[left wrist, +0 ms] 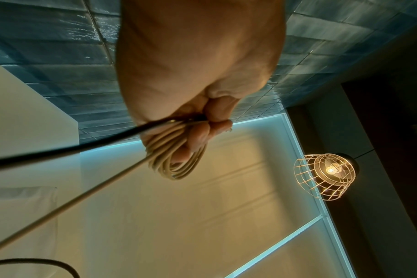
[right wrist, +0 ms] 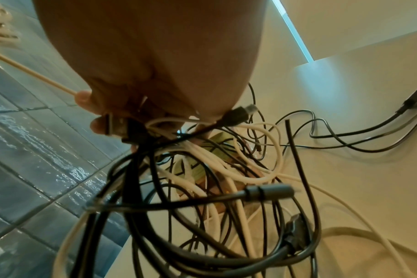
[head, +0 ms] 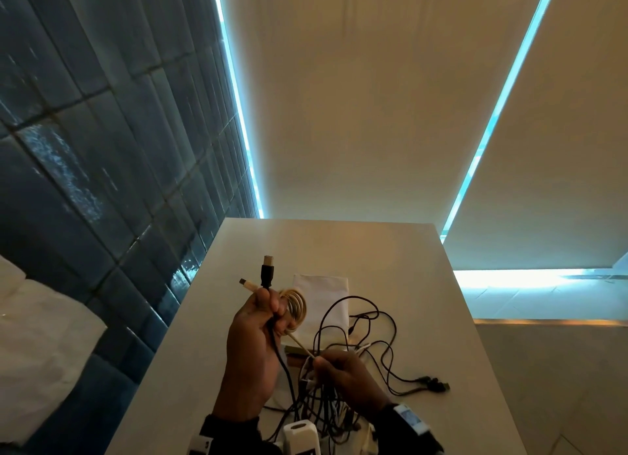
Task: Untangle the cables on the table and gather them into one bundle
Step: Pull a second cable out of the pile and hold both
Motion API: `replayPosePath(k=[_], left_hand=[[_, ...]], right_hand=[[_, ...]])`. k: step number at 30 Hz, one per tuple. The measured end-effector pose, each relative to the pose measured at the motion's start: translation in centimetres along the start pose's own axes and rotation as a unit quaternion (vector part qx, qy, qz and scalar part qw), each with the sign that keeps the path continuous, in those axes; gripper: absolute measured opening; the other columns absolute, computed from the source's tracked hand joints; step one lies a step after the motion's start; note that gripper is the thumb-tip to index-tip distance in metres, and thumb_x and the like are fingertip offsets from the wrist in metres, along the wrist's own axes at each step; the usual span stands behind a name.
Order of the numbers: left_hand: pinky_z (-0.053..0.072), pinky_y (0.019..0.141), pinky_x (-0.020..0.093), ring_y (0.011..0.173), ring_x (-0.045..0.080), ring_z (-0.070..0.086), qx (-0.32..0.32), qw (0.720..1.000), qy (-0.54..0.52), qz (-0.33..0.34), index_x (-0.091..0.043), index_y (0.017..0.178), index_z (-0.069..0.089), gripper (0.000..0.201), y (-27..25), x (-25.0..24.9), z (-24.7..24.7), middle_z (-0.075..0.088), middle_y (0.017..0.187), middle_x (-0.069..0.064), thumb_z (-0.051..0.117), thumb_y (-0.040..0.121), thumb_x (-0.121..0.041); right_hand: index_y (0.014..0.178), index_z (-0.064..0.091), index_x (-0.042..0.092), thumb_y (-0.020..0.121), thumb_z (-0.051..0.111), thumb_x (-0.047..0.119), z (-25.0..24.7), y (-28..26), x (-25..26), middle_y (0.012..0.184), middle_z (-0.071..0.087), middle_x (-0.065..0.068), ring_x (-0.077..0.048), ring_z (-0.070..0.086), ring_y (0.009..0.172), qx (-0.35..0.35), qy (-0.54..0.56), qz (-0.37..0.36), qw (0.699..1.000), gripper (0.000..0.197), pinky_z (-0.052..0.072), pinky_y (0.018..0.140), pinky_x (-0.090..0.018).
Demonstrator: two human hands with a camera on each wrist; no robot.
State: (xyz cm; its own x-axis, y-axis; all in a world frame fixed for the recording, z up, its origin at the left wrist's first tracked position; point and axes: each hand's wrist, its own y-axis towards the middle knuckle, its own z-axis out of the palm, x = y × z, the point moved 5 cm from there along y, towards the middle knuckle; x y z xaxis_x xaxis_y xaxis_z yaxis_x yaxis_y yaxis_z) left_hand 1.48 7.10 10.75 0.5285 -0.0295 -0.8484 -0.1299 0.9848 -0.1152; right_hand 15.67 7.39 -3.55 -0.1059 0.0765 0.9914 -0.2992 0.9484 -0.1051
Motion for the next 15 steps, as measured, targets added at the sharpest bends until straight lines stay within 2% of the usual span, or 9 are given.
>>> replayPosePath(k=[4,7,8,11,12,15], left_hand=[[0.031,0.065,0.033,0.050,0.012,0.033,0.000,1.000,0.018,0.001,-0.010,0.066,0.042,0.037,-0.2,0.1,0.1,0.038,0.061,0.002,0.032,0.100,-0.021],[0.032,0.065,0.033,0.049,0.011,0.034,0.004,0.999,0.042,0.002,-0.009,0.068,0.042,0.037,-0.3,-0.2,0.1,0.040,0.060,0.002,0.031,0.101,-0.020],[0.032,0.064,0.032,0.049,0.011,0.034,0.006,0.998,0.060,0.000,-0.009,0.068,0.043,0.038,-0.2,-0.4,0.1,0.041,0.059,0.001,0.031,0.101,-0.021],[0.032,0.063,0.032,0.050,0.012,0.035,-0.001,0.991,0.134,0.008,-0.009,0.068,0.045,0.040,0.0,-0.8,-0.1,0.041,0.059,0.003,0.031,0.102,-0.024],[0.032,0.063,0.031,0.050,0.012,0.035,-0.006,0.987,0.158,0.009,-0.009,0.067,0.046,0.041,0.1,-0.8,-0.3,0.040,0.058,0.003,0.031,0.102,-0.024],[0.031,0.061,0.031,0.053,0.016,0.033,-0.006,0.974,0.225,-0.006,-0.008,0.065,0.045,0.043,0.3,-0.4,-0.2,0.038,0.054,0.004,0.031,0.103,-0.024]], right_hand=[[0.071,0.067,0.025,0.089,0.056,0.045,-0.1,-0.1,0.2,0.073,0.063,-0.009,-0.024,0.060,0.068,0.002,-0.035,-0.002,0.999,0.029,0.049,0.067,-0.042],[0.073,0.069,0.022,0.092,0.060,0.031,-0.4,-0.2,1.2,0.069,0.068,0.004,-0.014,0.063,0.064,-0.007,-0.045,-0.001,0.999,0.023,0.050,0.062,-0.032],[0.074,0.070,0.018,0.092,0.061,0.027,-0.6,-0.1,1.6,0.070,0.070,0.005,-0.013,0.064,0.063,-0.016,-0.051,-0.003,0.999,0.022,0.052,0.060,-0.030],[0.075,0.072,0.014,0.088,0.066,0.028,-1.5,0.4,3.0,0.074,0.072,-0.007,-0.024,0.069,0.067,-0.064,-0.066,-0.005,0.996,0.020,0.060,0.063,-0.040],[0.075,0.072,0.014,0.087,0.067,0.027,-1.8,0.6,3.7,0.074,0.072,-0.007,-0.022,0.070,0.067,-0.084,-0.069,-0.009,0.994,0.019,0.060,0.063,-0.039],[0.071,0.072,0.013,0.086,0.070,0.023,-2.5,0.9,6.1,0.066,0.070,-0.002,-0.012,0.066,0.061,-0.140,-0.068,-0.035,0.987,0.017,0.055,0.062,-0.028]])
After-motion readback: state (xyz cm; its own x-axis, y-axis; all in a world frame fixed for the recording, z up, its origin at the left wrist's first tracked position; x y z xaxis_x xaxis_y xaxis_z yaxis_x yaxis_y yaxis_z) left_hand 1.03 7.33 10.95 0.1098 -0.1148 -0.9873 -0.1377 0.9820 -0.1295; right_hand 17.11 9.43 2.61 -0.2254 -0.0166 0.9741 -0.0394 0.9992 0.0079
